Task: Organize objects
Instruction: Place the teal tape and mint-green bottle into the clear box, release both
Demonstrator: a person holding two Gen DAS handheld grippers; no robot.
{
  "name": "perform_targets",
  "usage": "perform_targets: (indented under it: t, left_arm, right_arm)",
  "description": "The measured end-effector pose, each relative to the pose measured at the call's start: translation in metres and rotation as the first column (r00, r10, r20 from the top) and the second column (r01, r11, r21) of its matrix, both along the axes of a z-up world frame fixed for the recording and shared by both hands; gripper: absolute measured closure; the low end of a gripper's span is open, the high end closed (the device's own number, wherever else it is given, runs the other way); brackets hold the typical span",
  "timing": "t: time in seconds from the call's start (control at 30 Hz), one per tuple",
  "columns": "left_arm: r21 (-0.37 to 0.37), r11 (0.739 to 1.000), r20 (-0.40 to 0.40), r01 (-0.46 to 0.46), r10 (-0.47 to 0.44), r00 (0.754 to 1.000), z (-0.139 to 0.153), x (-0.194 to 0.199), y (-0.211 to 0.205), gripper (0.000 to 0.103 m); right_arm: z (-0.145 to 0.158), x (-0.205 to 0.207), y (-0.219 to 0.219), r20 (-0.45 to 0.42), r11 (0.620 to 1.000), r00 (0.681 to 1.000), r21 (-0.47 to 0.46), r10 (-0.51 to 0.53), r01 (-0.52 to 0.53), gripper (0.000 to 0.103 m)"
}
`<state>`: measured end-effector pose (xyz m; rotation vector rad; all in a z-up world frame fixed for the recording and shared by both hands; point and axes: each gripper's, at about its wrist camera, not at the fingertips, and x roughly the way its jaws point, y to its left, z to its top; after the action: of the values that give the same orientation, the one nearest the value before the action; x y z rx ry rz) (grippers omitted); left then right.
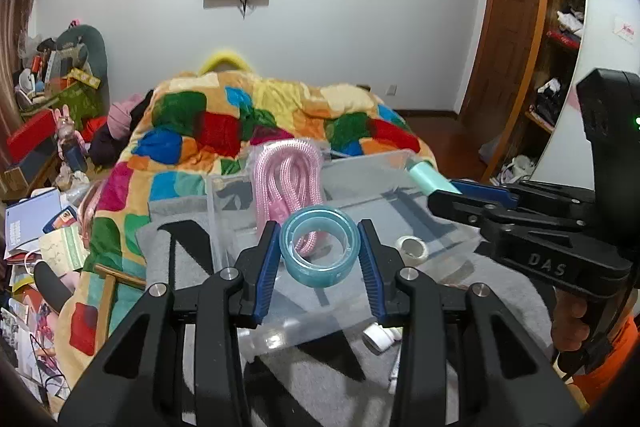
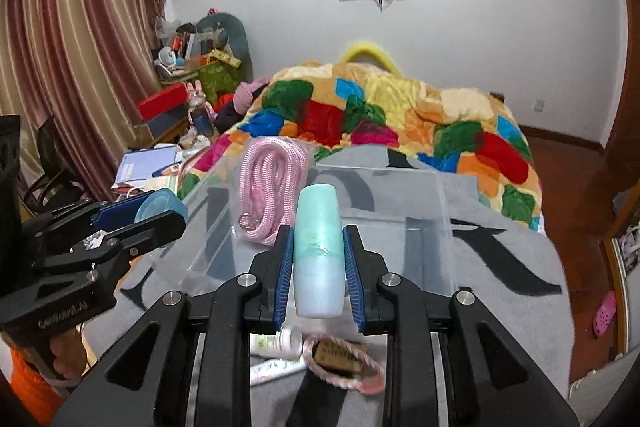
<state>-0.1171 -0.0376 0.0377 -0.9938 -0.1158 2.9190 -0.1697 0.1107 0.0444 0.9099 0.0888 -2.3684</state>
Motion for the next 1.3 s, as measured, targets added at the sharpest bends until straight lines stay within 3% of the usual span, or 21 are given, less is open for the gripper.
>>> perform_targets:
  t: [0.33, 0.67, 0.8, 0.97, 1.17, 1.3]
  left_arm:
    - [0.019, 1.000, 0.175, -0.016, 0.012, 0.985, -0.046, -0.042, -0.012, 0.065]
    - [-0.013, 1.000, 0.134, -0.005, 0.007, 0.991, -0.032, -0.027, -0.005, 0.063]
    - [-0.028, 1.000, 0.095, 0.001, 0.002, 0.995, -0.022, -0.015, -0.001, 0.054]
    - [-0.033, 0.999, 0.061, 0.028, -0.026, 0.998, -0.015, 0.005, 0.008, 0.050]
    - [-0.032, 0.998, 0.060, 0.062, -0.060, 0.996, -0.022, 0.023, 0.022, 0.049]
    - [-0.039, 0.994, 0.092, 0.099, -0.095, 0.991, -0.037, 0.031, 0.035, 0.048]
  right_arm:
    - [-0.048, -0.040, -0.025, 0.148, 0.996, 0.989, 0.087, 0.003, -0.016, 0.080]
    - [-0.044, -0.029, -0.026, 0.145, 0.993, 0.989, 0.105, 0.033, -0.048, 0.076]
    - [-0.028, -0.016, -0.015, 0.105, 0.996, 0.994, 0.079, 0.037, -0.045, 0.075]
    - [-0.016, 0.005, 0.009, 0.068, 0.998, 0.997, 0.045, 0.033, -0.036, 0.075]
    - [-0.027, 0.022, 0.044, 0.065, 0.998, 0.998, 0.055, -0.025, 0.022, 0.075]
    - [-0.045, 0.024, 0.058, 0.111, 0.997, 0.993, 0.066, -0.044, 0.037, 0.075]
